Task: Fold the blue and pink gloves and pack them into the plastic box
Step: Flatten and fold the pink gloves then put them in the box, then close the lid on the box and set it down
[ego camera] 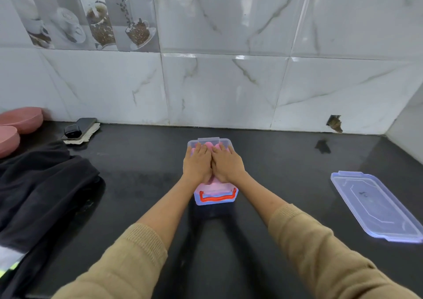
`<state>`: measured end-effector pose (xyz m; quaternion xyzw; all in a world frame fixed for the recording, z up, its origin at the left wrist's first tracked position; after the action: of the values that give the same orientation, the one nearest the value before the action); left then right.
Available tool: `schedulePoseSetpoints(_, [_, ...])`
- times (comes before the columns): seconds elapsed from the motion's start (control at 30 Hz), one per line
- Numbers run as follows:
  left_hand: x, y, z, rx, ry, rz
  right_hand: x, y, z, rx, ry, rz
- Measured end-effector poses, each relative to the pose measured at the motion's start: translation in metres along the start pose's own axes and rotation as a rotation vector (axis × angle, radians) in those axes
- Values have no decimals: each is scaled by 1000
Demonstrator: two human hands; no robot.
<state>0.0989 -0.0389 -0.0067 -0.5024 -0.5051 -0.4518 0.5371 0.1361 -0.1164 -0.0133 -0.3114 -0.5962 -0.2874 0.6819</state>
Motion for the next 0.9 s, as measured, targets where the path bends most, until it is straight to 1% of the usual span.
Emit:
schedulePoseSetpoints(0.07, [10, 6, -13, -18, -43, -52, 12, -10, -18, 0, 195, -85])
schedulePoseSetpoints(0.13, [20, 13, -32, -40, -65, -99, 19, -23, -44, -52, 357, -174])
schedulePoseSetpoints(0.2, [26, 19, -60, -95, -90, -138, 22, -42, -77, -184, 461, -278])
schedulePoseSetpoints(0.27, [28, 23, -96, -180, -108, -151, 17, -67, -115, -360, 525, -334])
schedulePoseSetpoints(0.33, [23, 25, -133, -273, -114, -127, 5, -96, -153, -541, 541, -315])
schedulePoseSetpoints(0.43, [3, 22, -187, -420, -82, -83, -16, -149, -203, -788, 482, -271])
schedulePoseSetpoints(0.5, [-11, 18, -218, -508, -89, -34, -29, -187, -225, -932, 468, -245])
schedulePoseSetpoints(0.57, [-25, 15, -248, -577, -83, 38, -41, -220, -236, -1034, 482, -216])
schedulePoseSetpoints(0.63, [-37, 11, -274, -634, -62, 95, -49, -246, -241, -1089, 488, -215])
schedulePoseSetpoints(0.73, [-51, 4, -303, -691, -45, 167, -53, -266, -240, -1109, 486, -298])
schedulePoseSetpoints(0.83, [-61, 0, -315, -709, -51, 227, -55, -269, -241, -1121, 496, -390])
schedulePoseSetpoints(0.9, [-64, 0, -310, -696, -84, 256, -58, -261, -241, -1109, 477, -416])
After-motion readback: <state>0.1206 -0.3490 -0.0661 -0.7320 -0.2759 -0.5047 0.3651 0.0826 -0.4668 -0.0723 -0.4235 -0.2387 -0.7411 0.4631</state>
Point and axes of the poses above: each hand's wrist, its own y-axis towards the middle knuckle, its own x-axis out of the back of the hand, z = x × y, the point moved 4 cm from there along y, towards the middle knuckle, and after that the axes turned 11 degrees about z, right-handed, at the moved point
